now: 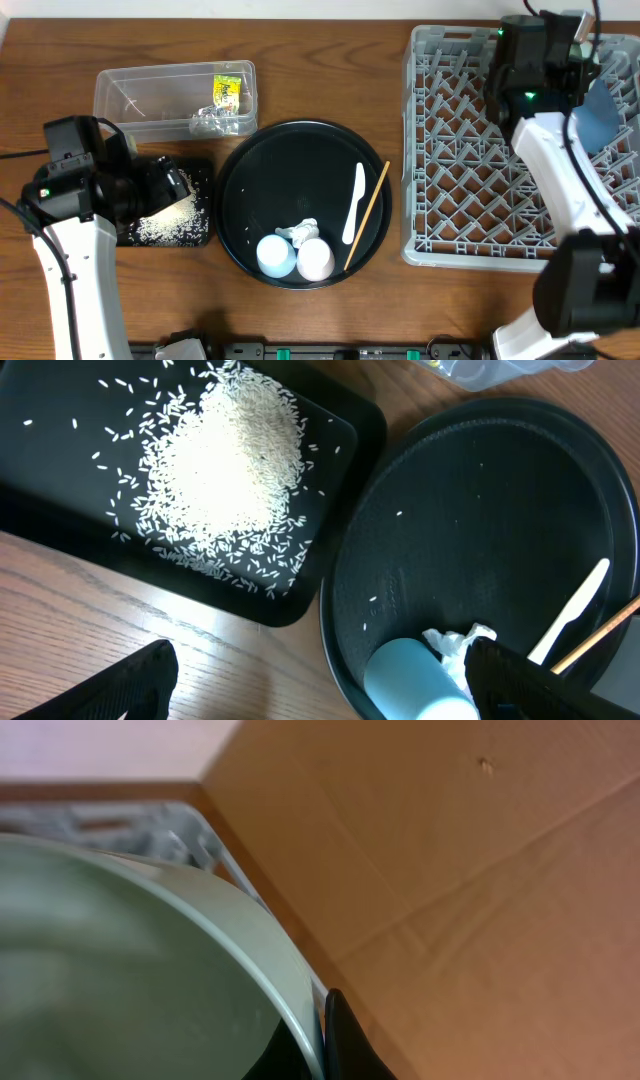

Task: Sort waste into correct bins and load items into the dishwasher rack
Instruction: 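Place the mint-green bowl into the dish rack beside the plate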

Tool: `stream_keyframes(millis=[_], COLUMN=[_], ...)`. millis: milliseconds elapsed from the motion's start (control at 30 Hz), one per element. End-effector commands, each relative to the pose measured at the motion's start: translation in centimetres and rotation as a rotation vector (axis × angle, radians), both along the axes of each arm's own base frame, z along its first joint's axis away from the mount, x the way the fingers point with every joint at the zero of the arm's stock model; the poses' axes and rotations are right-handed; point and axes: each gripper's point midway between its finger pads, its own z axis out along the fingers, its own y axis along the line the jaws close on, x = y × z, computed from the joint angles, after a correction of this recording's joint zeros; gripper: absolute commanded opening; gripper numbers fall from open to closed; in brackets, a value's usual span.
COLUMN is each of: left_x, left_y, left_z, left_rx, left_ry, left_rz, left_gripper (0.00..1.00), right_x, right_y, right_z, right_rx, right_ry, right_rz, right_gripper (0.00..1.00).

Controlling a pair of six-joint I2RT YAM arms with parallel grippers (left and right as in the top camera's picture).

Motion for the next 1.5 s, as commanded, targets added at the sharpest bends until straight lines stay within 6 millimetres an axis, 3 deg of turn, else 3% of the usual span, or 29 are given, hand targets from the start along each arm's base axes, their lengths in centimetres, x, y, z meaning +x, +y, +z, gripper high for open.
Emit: stream_keyframes(millis=[0,300,1000,1367,1467], left_x=[0.1,0.1,0.1,0.0,0.0], left_y=[0.1,0.1,0.1,0.1,0.1], left_z=[0.2,0.2,0.2,0.1,0.1], left_rx=[-0.006,-0.006,-0.006,-0.007,-0.007], left_ry=[-0.002,-0.001,-0.001,0.002,0.002], left_rz=[0.013,0.013,0.013,0.013,0.013], left_gripper=[0.93,0.93,0.93,0.93,0.93], right_x=[-0.5,0.9,2.3,3.5,3.6], right_y=[-0.2,0.6,2.6,5.8,6.8], right_z=[-1.2,-5.1,-8.8,-10.1,-10.6], right_rx=[-0.077,-0.087,-0.063,-0.04,-0.028], right_ry=[0.057,0.143,0.229,0.237,0.261], right_rz=[-0.077,-0.056,0.027,0.122,0.156], right_gripper=[0.01,0.01,0.01,0.01,0.17])
